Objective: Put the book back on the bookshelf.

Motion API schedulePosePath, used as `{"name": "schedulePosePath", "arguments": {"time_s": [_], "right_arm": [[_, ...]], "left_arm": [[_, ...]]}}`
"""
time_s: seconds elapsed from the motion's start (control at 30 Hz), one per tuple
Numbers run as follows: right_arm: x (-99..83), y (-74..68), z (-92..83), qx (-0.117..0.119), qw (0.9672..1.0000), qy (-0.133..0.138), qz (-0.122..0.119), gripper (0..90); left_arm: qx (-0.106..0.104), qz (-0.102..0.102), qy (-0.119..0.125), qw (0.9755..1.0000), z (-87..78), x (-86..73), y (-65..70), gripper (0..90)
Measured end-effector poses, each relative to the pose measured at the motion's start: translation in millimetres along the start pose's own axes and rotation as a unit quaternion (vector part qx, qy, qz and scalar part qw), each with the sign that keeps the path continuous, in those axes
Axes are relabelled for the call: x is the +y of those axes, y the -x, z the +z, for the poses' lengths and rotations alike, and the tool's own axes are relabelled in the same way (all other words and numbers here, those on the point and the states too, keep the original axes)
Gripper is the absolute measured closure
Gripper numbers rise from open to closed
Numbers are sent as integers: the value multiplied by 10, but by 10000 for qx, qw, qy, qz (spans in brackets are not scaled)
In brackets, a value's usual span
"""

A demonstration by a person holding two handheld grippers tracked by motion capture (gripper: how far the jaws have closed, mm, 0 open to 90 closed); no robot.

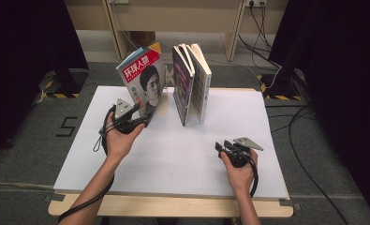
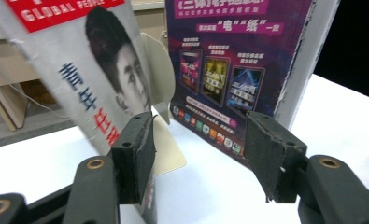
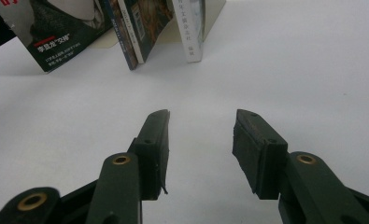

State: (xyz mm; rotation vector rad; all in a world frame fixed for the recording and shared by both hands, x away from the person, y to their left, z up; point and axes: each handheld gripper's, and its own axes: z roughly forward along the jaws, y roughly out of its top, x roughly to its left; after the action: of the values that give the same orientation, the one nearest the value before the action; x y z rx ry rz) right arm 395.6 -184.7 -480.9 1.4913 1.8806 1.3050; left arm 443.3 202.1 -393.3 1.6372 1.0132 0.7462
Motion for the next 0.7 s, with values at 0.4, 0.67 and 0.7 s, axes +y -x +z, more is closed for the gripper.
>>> {"name": "schedulePosePath", "arguments": {"time_s": [0.4,0.67,0.7], "right_arm": [[3,7,-9,-10,10000,15,-2,562],[-8,-22,12,11,10000,-26,-23,562],[-8,-22,12,11,10000,-26,-23,562]], "left_arm": [[151,-4,-65,9999,-105,-139,-180,423],[238,-59,-92,9997,-199,-261,-326,421],[239,-62,-96,9996,-207,-275,-335,421]]}}
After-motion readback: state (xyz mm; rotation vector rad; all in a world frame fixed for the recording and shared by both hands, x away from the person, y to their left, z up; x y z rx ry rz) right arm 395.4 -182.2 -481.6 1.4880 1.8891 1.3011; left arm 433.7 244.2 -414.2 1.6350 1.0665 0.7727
